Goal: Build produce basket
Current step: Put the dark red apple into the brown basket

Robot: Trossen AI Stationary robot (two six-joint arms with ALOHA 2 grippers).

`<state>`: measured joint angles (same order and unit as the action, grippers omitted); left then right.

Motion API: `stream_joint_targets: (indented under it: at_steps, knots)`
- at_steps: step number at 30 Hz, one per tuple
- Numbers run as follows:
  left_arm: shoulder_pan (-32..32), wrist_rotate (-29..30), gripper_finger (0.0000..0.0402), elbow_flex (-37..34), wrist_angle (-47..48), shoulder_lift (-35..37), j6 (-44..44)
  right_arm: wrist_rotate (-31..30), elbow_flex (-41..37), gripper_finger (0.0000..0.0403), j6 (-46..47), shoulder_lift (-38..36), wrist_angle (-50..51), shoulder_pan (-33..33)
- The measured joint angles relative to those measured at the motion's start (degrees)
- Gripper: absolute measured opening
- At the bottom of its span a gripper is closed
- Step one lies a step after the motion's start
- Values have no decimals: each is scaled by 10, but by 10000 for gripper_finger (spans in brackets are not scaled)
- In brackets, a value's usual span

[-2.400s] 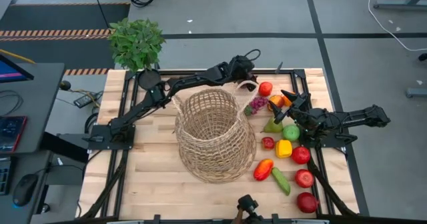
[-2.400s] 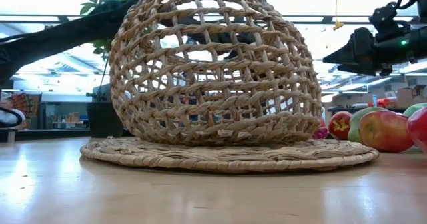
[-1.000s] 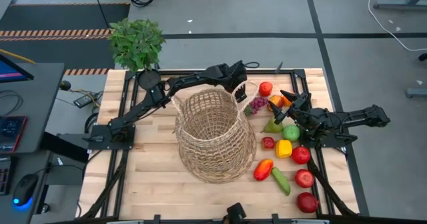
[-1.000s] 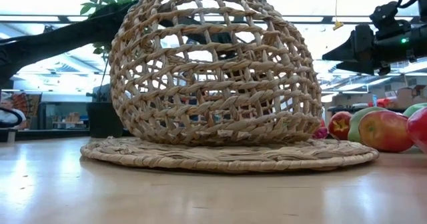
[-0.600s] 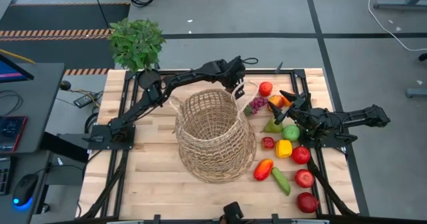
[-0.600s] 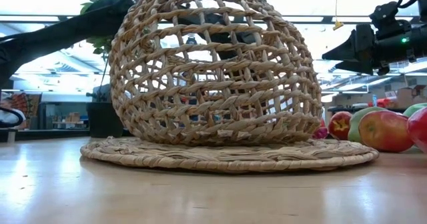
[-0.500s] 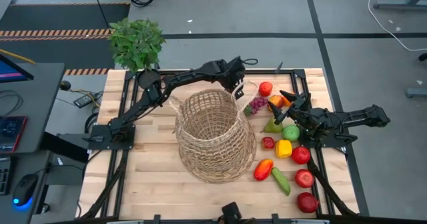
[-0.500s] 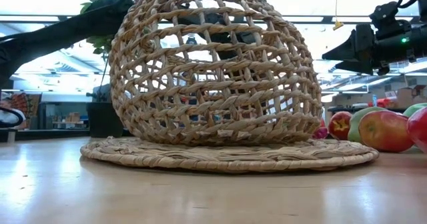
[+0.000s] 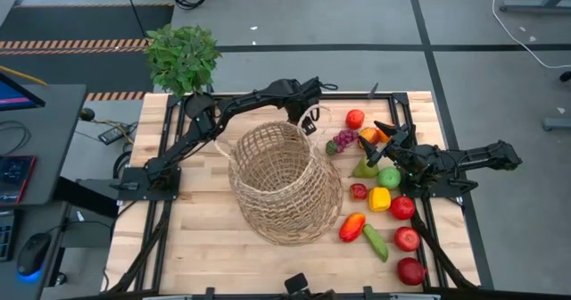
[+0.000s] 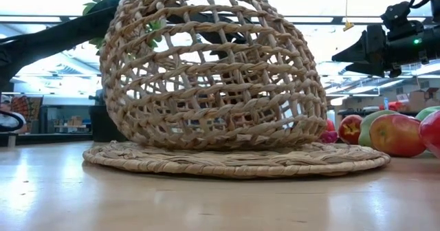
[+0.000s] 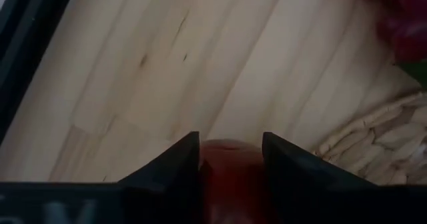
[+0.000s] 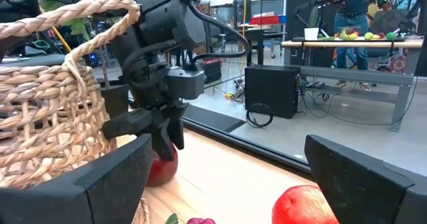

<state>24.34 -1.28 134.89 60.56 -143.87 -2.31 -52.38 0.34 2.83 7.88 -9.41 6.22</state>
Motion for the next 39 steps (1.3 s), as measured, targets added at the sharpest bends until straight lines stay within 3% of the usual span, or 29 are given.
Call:
stream_joint_targets:
  at_steps: [17, 24, 34, 39]
  knots:
    - [44, 18, 127, 0, -32, 1, -49, 0, 0, 396, 0, 0, 0, 0]
    - [41, 128, 99, 1, -25, 1, -20, 0, 0, 396, 0, 0, 0, 0]
    - [24, 25, 49, 1, -30, 2, 33, 0, 0, 396, 0, 0, 0, 0]
    - [27, 44, 37, 1, 27, 2, 28, 0, 0, 396, 0, 0, 0, 0]
